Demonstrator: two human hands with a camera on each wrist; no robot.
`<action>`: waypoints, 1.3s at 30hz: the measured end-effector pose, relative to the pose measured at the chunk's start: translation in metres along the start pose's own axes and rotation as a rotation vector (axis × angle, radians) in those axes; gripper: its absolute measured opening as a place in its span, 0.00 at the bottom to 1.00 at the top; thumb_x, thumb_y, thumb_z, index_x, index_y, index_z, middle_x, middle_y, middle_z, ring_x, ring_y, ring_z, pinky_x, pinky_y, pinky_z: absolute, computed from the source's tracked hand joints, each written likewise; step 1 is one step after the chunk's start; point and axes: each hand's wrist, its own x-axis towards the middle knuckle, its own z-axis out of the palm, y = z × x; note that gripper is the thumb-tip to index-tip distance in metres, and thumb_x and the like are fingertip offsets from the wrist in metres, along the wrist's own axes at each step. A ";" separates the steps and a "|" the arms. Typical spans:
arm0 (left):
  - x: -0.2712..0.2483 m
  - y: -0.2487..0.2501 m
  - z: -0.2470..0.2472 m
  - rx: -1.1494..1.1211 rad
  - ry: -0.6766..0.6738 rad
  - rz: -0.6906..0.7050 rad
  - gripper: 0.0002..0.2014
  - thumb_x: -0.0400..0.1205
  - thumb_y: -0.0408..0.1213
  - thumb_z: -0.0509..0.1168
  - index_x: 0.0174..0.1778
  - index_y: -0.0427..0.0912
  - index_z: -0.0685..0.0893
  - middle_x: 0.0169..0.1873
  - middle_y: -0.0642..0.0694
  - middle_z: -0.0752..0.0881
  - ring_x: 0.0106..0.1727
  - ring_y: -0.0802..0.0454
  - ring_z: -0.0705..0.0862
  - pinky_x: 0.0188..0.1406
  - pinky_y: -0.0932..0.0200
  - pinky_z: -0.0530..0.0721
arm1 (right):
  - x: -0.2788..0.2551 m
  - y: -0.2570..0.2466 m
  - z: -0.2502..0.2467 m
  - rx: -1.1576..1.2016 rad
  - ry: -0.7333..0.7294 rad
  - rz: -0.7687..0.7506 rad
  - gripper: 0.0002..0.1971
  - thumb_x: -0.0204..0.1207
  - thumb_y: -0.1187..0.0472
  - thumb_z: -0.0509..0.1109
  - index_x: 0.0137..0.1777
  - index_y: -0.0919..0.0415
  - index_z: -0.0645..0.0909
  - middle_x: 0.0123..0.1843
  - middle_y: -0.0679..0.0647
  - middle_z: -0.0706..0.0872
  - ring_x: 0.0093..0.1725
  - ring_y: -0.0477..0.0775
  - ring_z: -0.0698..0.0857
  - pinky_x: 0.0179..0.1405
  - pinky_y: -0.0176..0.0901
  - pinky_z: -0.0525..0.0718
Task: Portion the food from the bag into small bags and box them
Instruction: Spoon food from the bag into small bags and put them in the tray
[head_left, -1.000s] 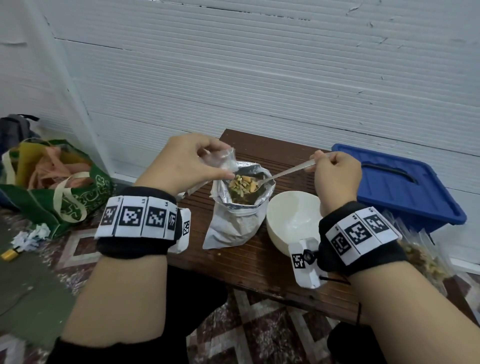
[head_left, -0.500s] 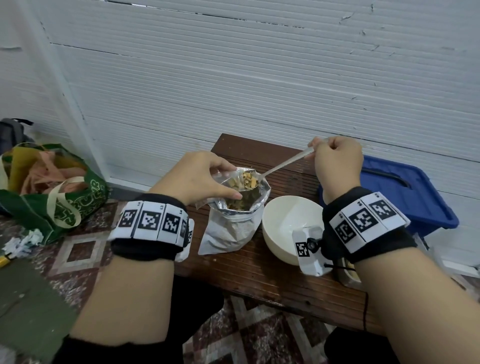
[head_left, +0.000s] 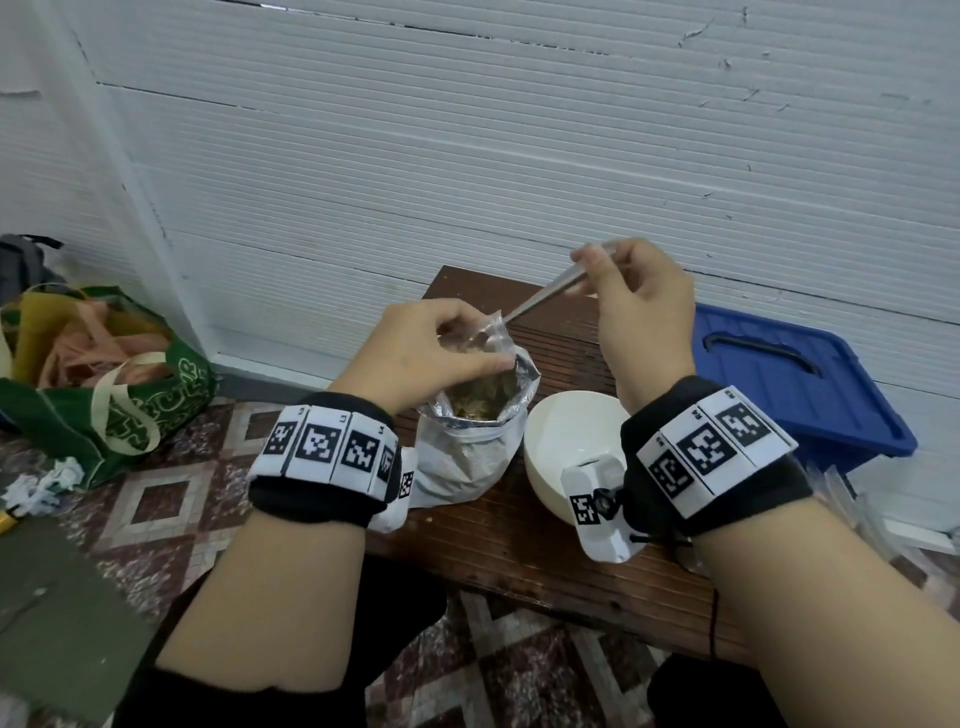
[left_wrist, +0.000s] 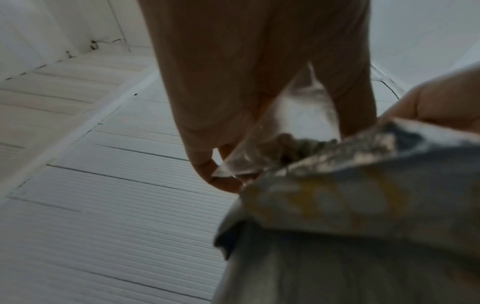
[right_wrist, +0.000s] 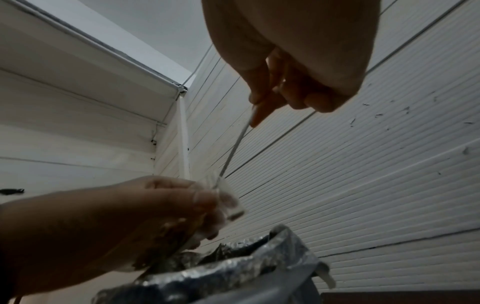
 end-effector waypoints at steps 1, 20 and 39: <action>0.000 0.000 -0.001 -0.028 0.033 -0.001 0.12 0.67 0.53 0.78 0.41 0.61 0.83 0.42 0.63 0.85 0.44 0.71 0.79 0.36 0.78 0.73 | -0.002 -0.002 0.000 0.027 0.002 -0.050 0.08 0.81 0.59 0.68 0.39 0.50 0.82 0.33 0.44 0.85 0.41 0.57 0.86 0.49 0.49 0.83; -0.002 -0.021 -0.019 -0.133 0.029 -0.064 0.16 0.71 0.48 0.77 0.52 0.48 0.86 0.44 0.54 0.91 0.49 0.62 0.88 0.58 0.55 0.85 | -0.026 0.030 0.001 -0.324 -0.157 -0.358 0.08 0.82 0.60 0.65 0.42 0.58 0.84 0.32 0.45 0.83 0.32 0.40 0.77 0.37 0.34 0.74; -0.004 -0.016 -0.017 -0.118 0.077 -0.056 0.16 0.70 0.49 0.77 0.51 0.49 0.86 0.41 0.58 0.89 0.46 0.65 0.86 0.48 0.67 0.81 | -0.028 0.045 0.002 -0.172 0.028 0.203 0.11 0.83 0.60 0.63 0.44 0.65 0.82 0.35 0.56 0.85 0.30 0.41 0.78 0.28 0.22 0.73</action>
